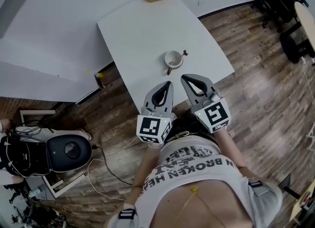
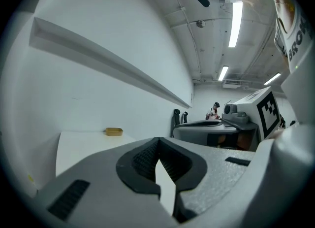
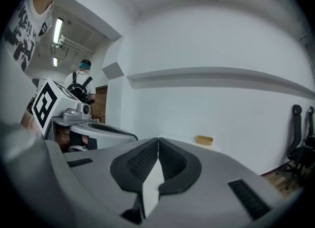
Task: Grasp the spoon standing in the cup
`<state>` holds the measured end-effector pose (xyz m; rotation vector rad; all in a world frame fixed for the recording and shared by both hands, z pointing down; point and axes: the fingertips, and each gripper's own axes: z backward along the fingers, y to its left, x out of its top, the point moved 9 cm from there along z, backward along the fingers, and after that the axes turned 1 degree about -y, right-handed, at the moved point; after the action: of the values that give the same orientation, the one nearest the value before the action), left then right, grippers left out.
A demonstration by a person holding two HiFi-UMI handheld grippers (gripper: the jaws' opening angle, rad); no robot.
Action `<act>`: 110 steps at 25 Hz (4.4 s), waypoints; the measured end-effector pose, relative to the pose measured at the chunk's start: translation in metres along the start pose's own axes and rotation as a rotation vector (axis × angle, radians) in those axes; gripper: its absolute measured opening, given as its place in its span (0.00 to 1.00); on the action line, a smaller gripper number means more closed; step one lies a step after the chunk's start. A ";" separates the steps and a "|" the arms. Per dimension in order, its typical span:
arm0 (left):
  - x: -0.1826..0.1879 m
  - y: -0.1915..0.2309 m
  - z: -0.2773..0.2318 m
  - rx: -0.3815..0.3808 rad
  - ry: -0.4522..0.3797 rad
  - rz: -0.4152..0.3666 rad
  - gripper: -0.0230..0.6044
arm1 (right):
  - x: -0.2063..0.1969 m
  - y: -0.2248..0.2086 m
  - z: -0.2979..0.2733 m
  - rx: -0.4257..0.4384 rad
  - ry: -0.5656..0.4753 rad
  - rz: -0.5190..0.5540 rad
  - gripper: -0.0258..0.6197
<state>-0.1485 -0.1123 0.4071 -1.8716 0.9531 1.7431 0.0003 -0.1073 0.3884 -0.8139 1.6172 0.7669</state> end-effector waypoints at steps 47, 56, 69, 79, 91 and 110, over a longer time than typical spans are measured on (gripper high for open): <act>-0.005 0.021 -0.077 0.300 0.061 0.100 0.02 | -0.067 -0.129 -0.115 0.240 0.210 0.071 0.05; -0.014 0.029 -0.060 0.344 0.075 0.119 0.02 | -0.106 -0.134 -0.133 0.235 0.325 0.060 0.05; -0.019 0.032 -0.049 0.368 0.076 0.128 0.02 | -0.132 -0.150 -0.145 0.172 0.417 -0.012 0.06; -0.022 0.034 -0.047 0.391 0.078 0.138 0.02 | -0.155 -0.165 -0.157 0.167 0.462 -0.192 0.27; -0.024 0.035 -0.039 0.428 0.079 0.144 0.02 | -0.180 -0.174 -0.164 0.203 0.499 -0.461 0.15; -0.022 0.034 -0.035 0.424 0.075 0.134 0.02 | -0.147 -0.156 -0.161 0.270 0.457 -0.049 0.11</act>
<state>-0.1476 -0.1554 0.4389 -1.6349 1.3812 1.4063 0.0656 -0.3104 0.5510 -0.8672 2.0429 0.3249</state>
